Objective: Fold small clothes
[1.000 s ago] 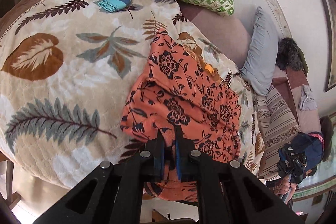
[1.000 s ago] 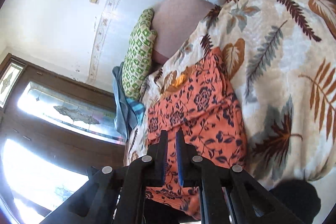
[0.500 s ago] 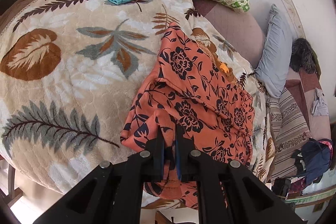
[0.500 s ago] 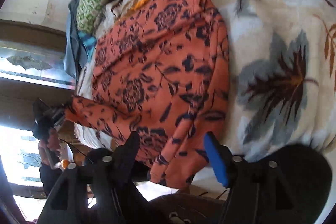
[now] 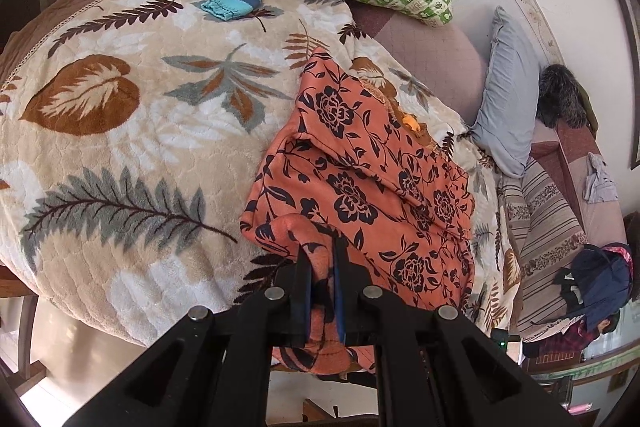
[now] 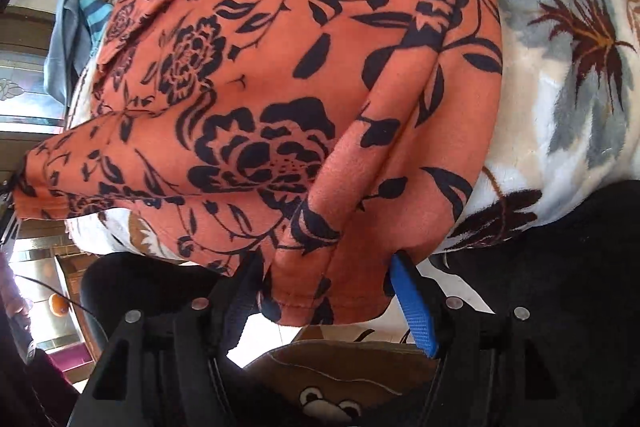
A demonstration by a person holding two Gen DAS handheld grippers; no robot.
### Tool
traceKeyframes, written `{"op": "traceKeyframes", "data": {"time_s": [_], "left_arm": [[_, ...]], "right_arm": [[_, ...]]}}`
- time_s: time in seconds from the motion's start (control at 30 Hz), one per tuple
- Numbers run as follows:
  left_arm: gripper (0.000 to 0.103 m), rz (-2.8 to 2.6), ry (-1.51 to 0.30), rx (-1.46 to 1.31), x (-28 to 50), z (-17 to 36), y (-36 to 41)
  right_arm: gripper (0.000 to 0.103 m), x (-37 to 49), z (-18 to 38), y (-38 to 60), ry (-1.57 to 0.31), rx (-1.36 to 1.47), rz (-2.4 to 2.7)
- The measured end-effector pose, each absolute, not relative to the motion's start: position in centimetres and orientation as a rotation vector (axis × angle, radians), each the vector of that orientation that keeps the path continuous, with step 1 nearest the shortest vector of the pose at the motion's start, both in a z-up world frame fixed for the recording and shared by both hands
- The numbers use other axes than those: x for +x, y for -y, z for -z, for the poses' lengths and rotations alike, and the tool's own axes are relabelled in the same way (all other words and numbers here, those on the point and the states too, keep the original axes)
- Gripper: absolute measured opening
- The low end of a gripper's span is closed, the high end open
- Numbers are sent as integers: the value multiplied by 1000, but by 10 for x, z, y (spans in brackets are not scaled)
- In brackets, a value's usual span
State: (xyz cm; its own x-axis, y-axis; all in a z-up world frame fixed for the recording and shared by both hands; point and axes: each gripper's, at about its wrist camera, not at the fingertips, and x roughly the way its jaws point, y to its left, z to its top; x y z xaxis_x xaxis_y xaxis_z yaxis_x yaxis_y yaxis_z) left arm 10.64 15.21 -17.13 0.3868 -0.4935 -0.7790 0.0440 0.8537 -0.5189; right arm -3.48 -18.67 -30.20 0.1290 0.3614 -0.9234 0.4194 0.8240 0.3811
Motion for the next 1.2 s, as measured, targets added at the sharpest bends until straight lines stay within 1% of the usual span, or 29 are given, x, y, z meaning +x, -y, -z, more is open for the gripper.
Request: {"op": "traceKeyframes", "data": {"time_s": [0.07,0.13,0.2,0.27,0.43,0.57,0.63,0.77,0.9,1.0,1.03,1.07,1.13,1.17,1.2], "left_arm": [[8,358,-1134,-464,105,173,-156],[8,354,-1138,-469,105,175,-158],[8,353,-1143,-478,106,178,-159],[8,351,-1146,-483,107,180,-159],[8,351,-1152,-486,112,180,-157],[8,366,-1159,-512,120,175,-159],[8,371,-1163,-531,130,172,-159],[8,374,-1166,-536,163,162,-153],[8,330,-1145,-502,217,150,-148],[8,297,-1147,-502,248,148,-147],[8,300,-1132,-492,251,146,-147],[8,301,-1120,-480,251,145,-147],[10,283,-1128,-440,245,149,-150],[15,277,-1144,-422,239,154,-153],[23,271,-1154,-416,231,158,-157]], "right_arm": [[68,-37,308,190,-1471,673,26],[56,-42,307,200,-1450,690,7],[30,-49,307,215,-1441,705,1],[21,-56,306,234,-1421,734,11],[13,-67,289,274,-1329,846,-29],[13,-62,259,297,-1212,963,-149],[10,-57,240,310,-1136,1011,-203],[9,-31,206,343,-963,1116,-238],[9,22,185,375,-830,1158,-184],[9,61,179,384,-880,1064,-114],[10,70,178,380,-900,1021,-129],[13,76,180,373,-931,1006,-163],[13,81,189,354,-1013,998,-255],[13,80,200,344,-1043,981,-278],[13,76,204,337,-1058,954,-275]]}}
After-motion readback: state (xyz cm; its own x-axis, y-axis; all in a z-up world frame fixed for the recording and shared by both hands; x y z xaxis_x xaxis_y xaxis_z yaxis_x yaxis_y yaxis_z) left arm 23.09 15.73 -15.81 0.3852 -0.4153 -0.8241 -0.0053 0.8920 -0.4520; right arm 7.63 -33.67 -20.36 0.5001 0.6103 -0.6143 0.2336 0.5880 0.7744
